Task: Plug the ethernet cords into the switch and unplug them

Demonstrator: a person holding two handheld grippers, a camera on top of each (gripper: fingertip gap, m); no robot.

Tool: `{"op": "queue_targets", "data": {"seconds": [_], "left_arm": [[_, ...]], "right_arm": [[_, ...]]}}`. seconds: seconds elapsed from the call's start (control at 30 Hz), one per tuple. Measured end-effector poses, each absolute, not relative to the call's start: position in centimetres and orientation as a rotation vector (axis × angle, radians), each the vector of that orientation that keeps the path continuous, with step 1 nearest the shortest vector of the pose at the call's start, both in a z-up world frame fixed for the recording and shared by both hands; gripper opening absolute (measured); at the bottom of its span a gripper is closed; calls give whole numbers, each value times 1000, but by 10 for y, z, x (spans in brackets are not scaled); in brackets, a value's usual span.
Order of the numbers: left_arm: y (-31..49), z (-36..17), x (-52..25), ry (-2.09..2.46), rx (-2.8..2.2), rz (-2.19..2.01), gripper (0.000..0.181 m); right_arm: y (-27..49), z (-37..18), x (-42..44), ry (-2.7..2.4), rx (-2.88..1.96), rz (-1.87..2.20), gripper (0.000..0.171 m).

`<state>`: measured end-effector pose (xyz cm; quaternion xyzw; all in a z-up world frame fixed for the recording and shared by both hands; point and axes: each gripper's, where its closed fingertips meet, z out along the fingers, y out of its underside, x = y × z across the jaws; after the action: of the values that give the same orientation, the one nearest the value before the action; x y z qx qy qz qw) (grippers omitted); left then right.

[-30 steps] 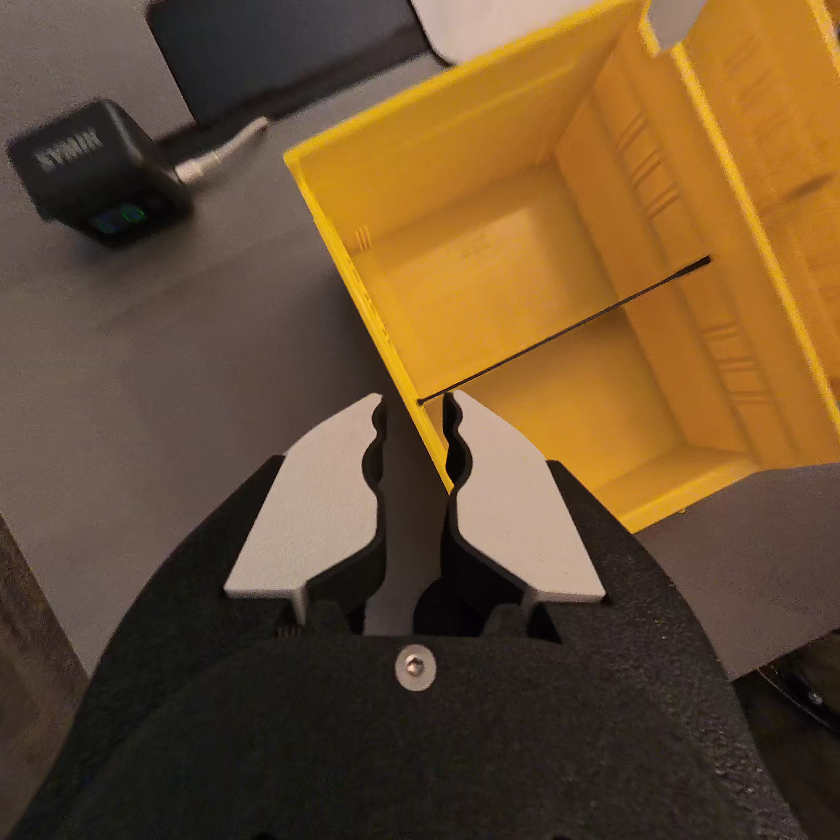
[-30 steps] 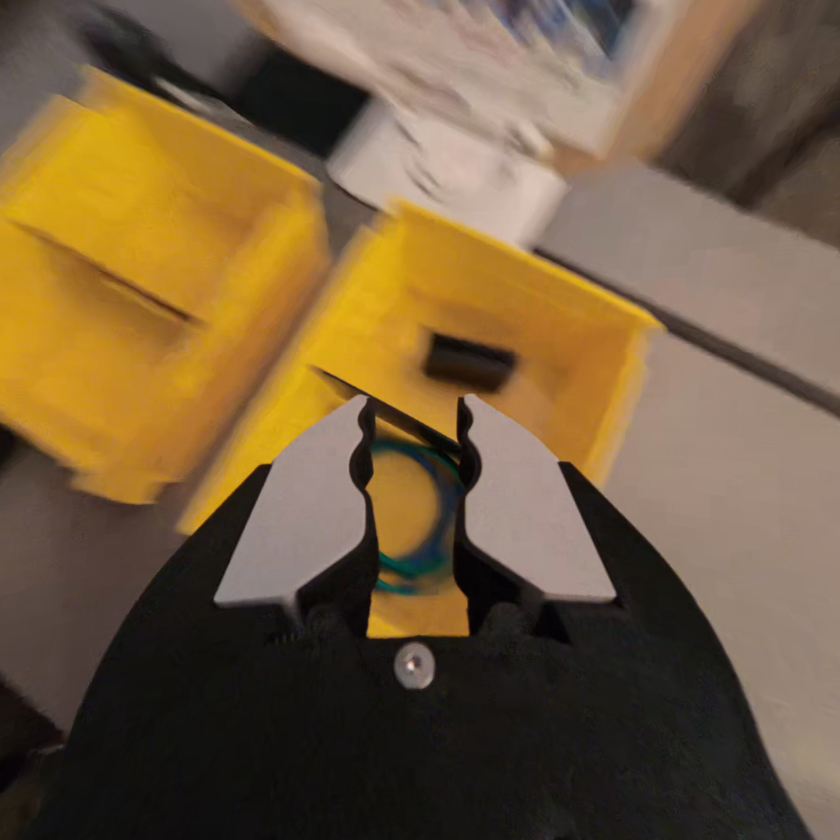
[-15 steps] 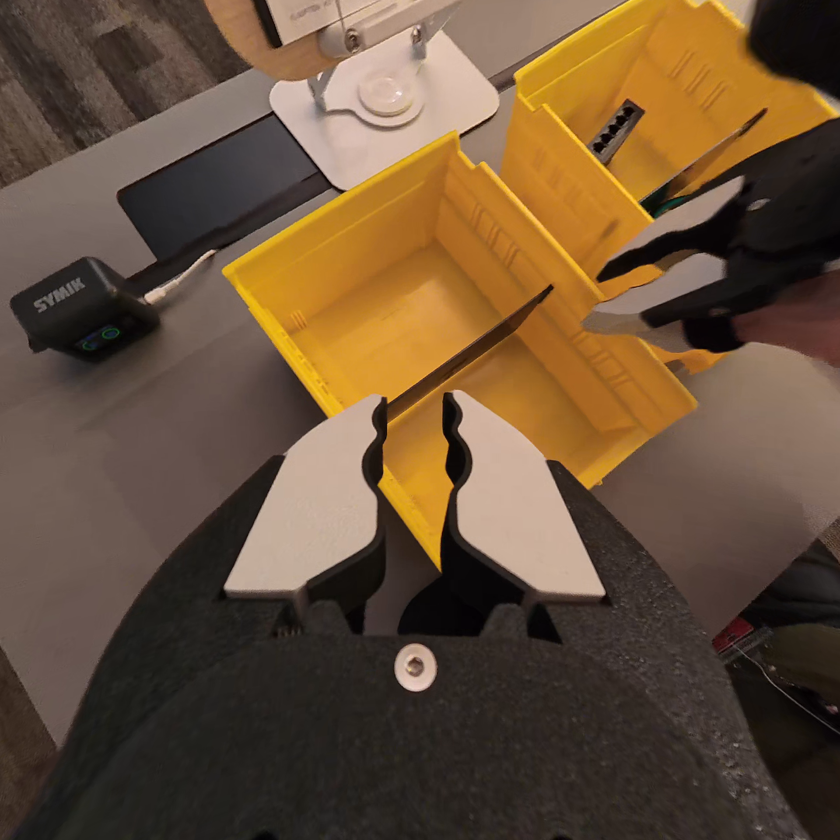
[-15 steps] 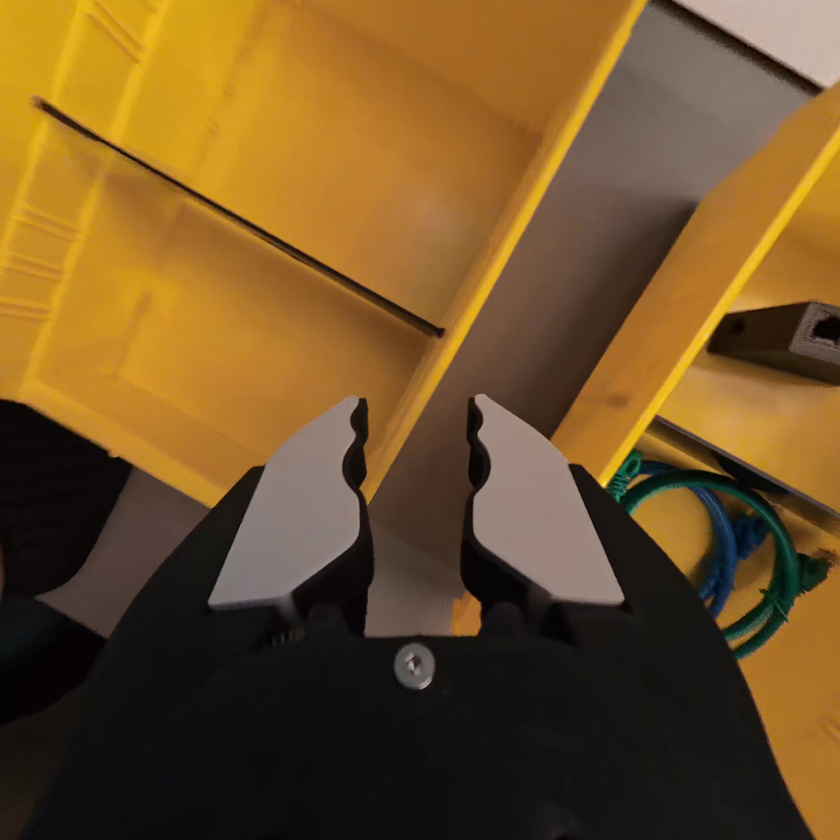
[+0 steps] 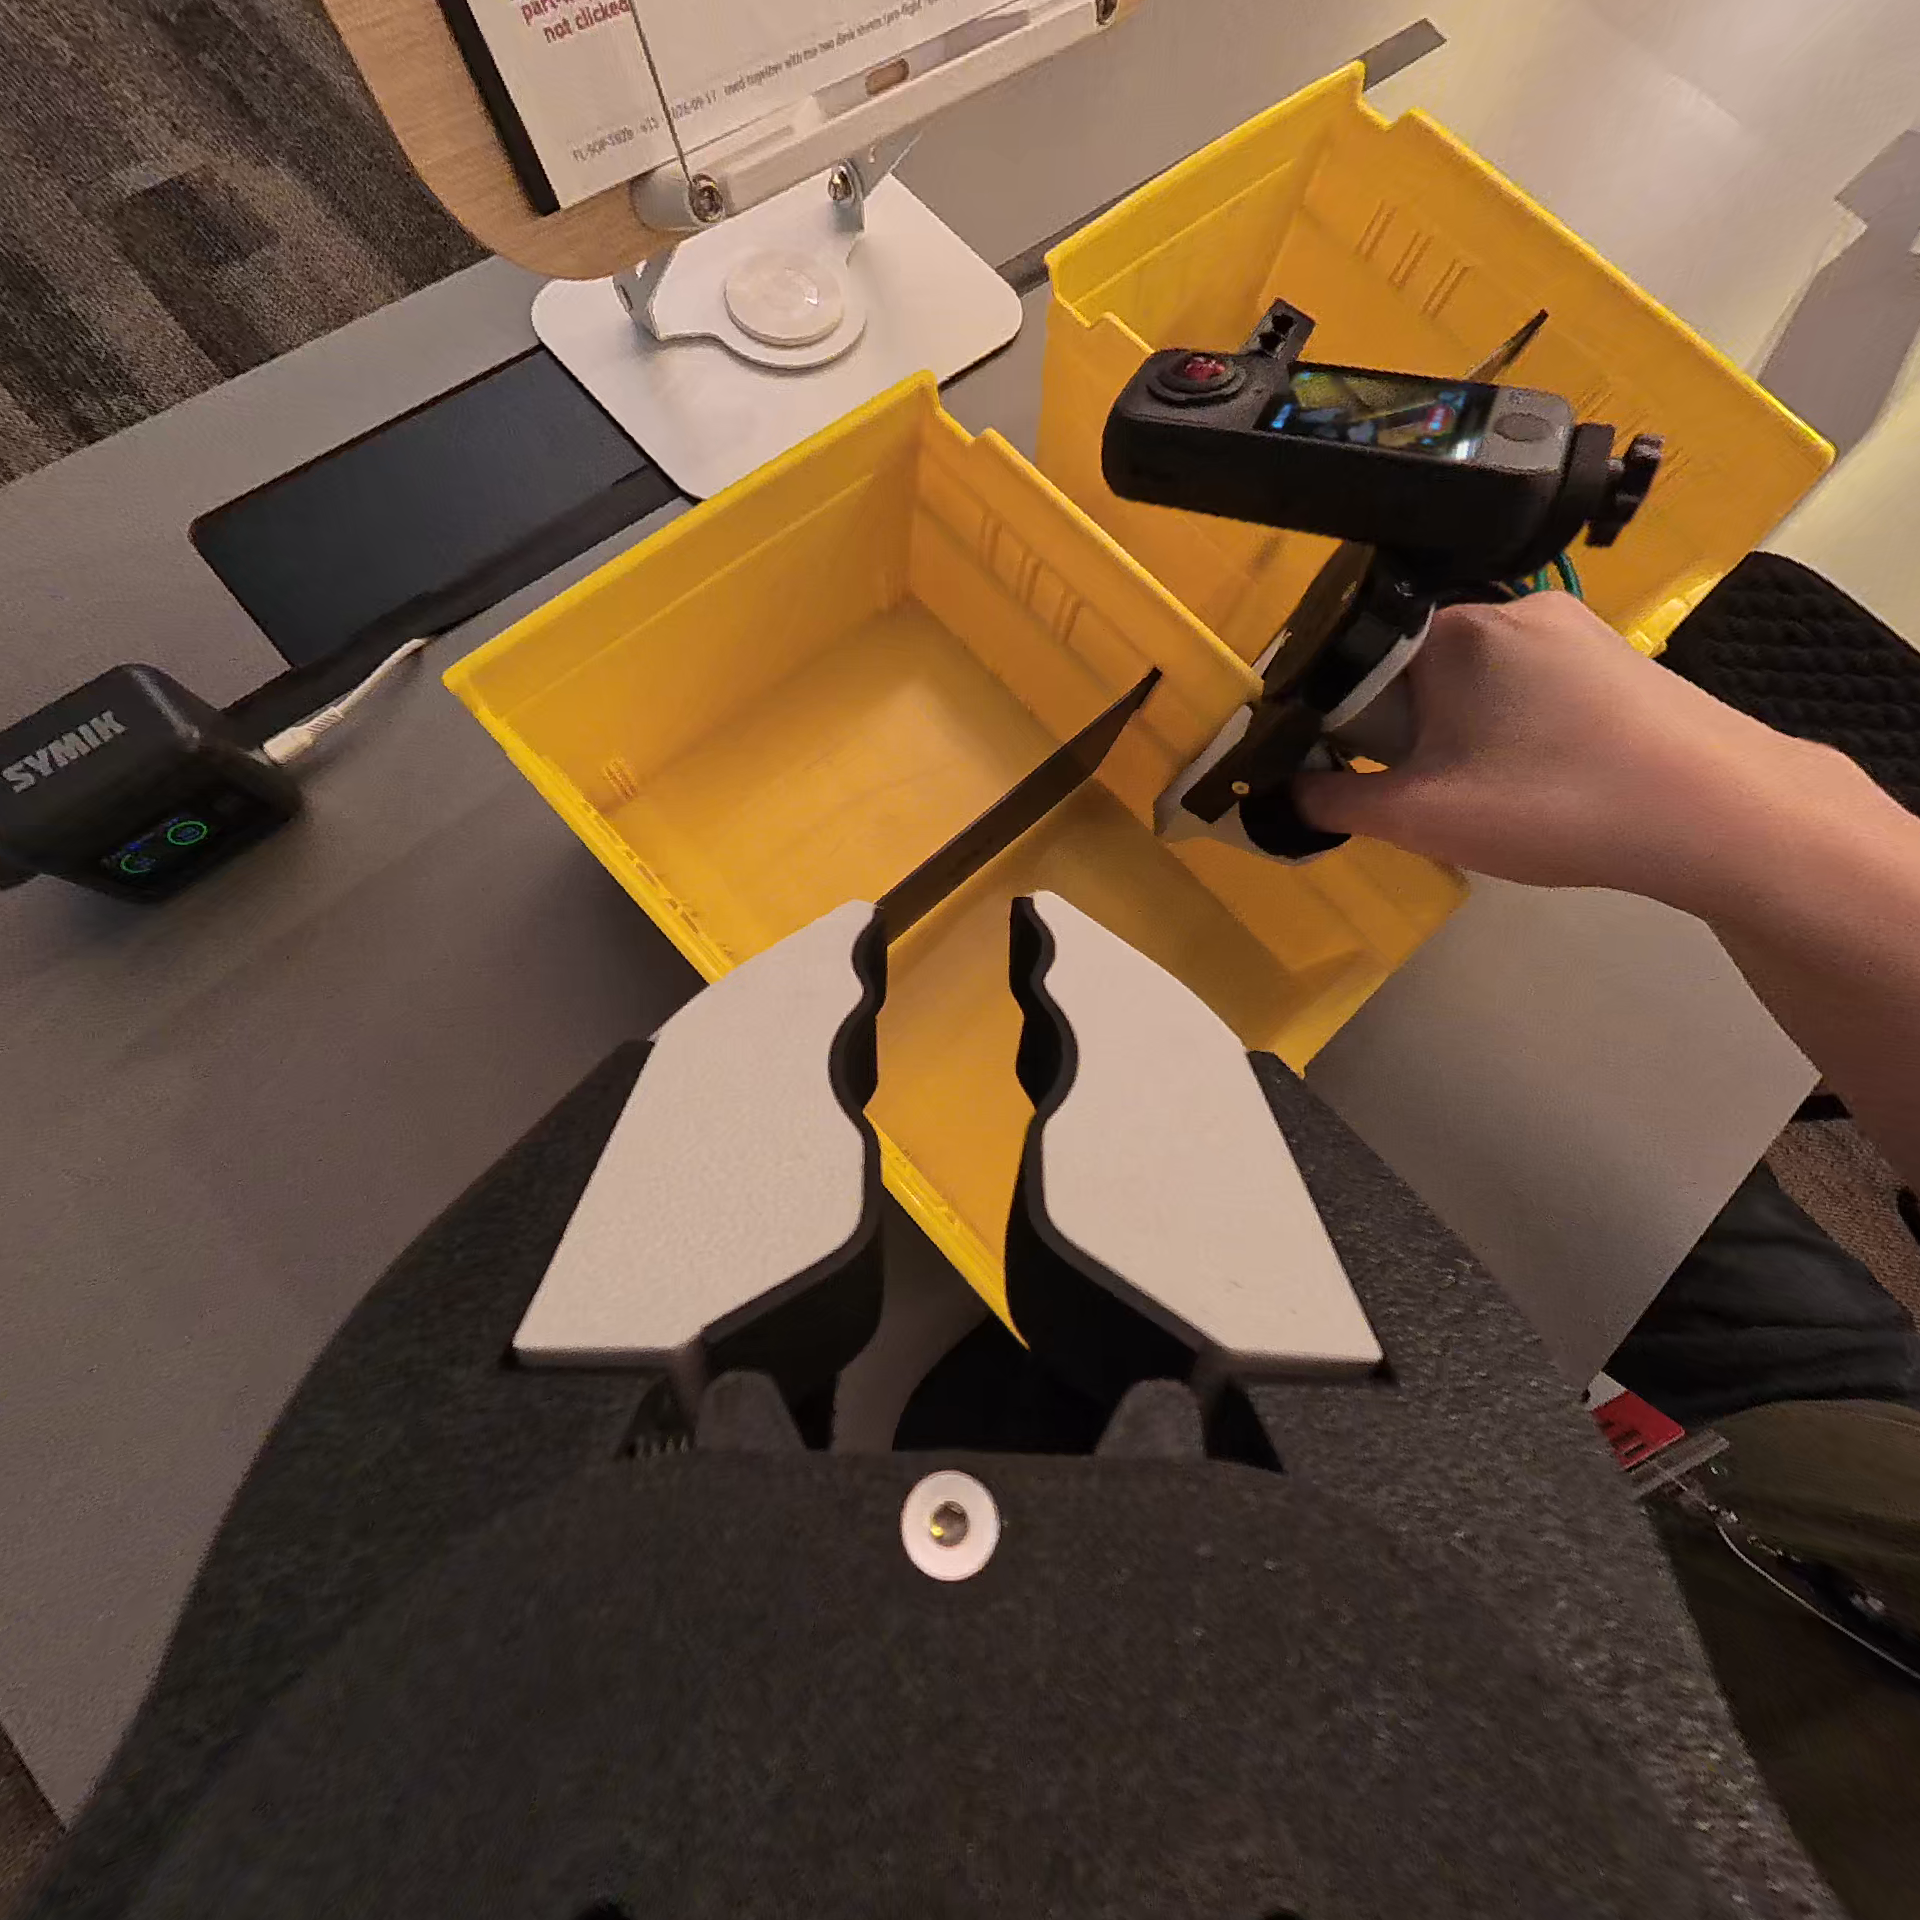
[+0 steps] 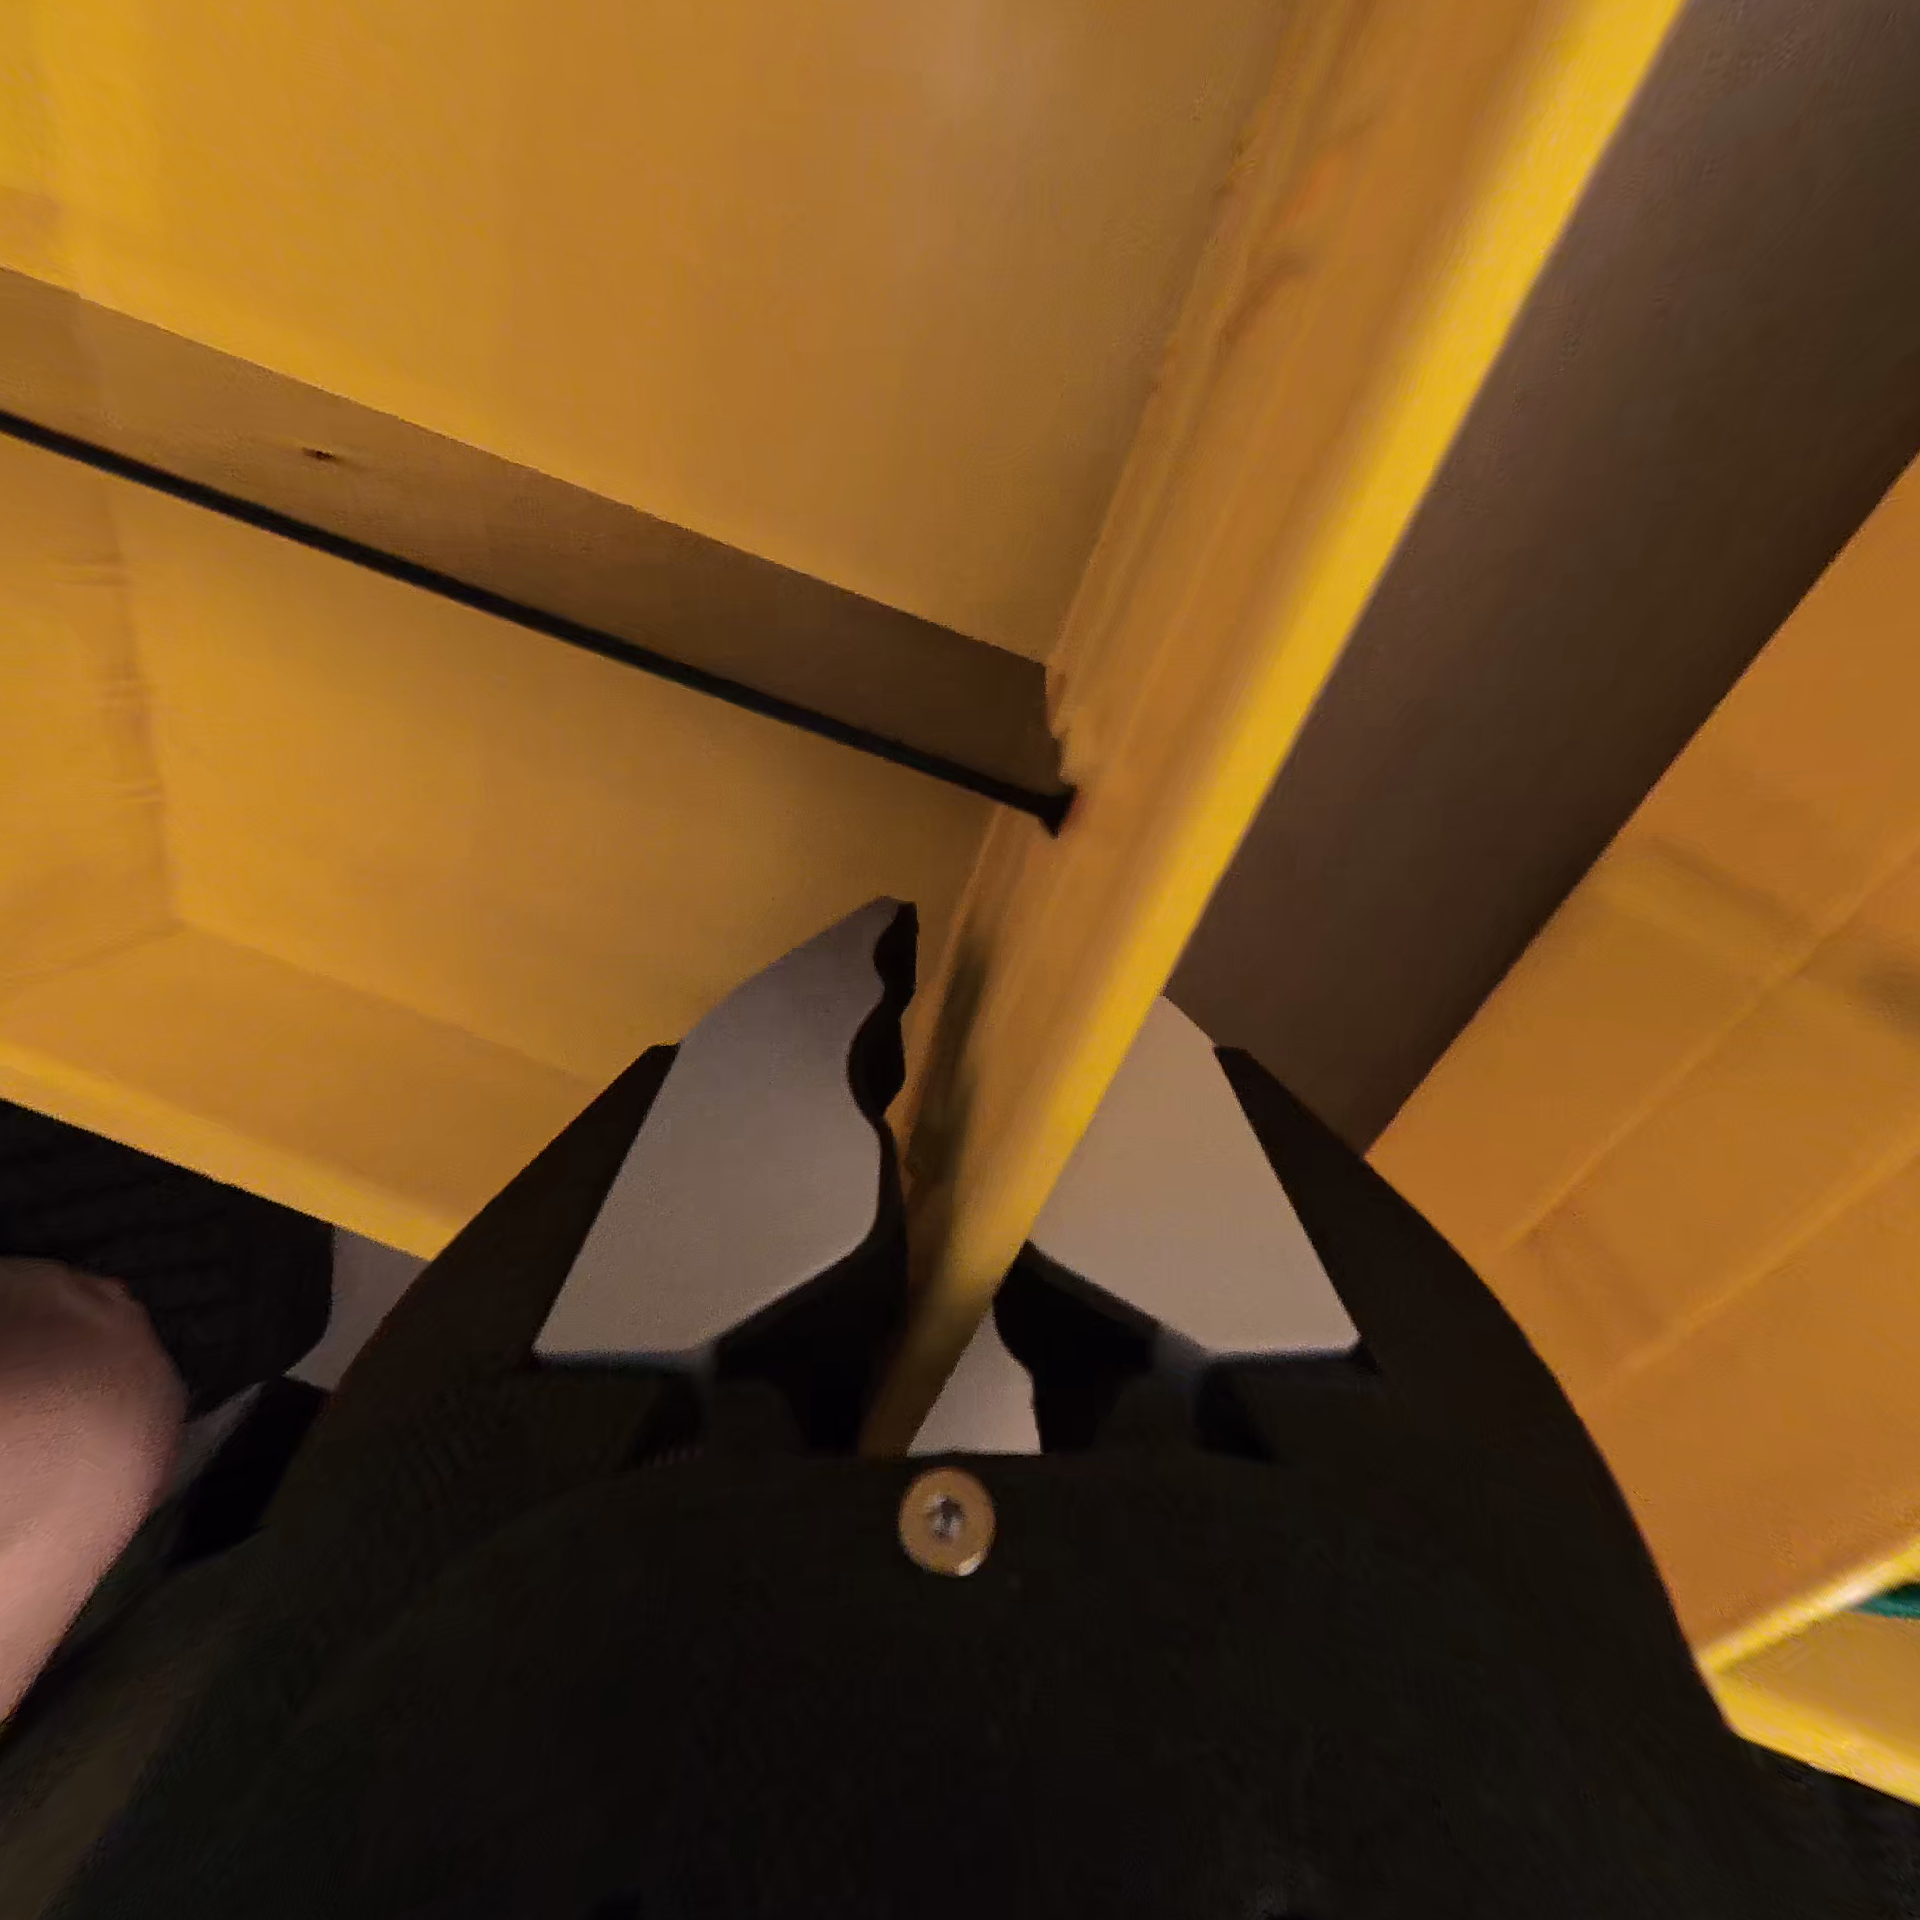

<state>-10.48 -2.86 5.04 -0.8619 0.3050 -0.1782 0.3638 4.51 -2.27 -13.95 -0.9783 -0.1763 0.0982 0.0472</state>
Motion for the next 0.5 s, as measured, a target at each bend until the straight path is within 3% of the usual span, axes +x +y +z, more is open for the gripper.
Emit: {"op": "queue_targets", "data": {"seconds": [0.2, 0.5], "left_arm": [[-29, 51, -105, 792, -2217, -454, 22], [-33, 71, -102, 736, -2138, -442, 22]], "right_arm": [[-22, -142, 49, -543, -3044, 259, 18], [-17, -138, 53, -563, -3083, 273, 5]]}}
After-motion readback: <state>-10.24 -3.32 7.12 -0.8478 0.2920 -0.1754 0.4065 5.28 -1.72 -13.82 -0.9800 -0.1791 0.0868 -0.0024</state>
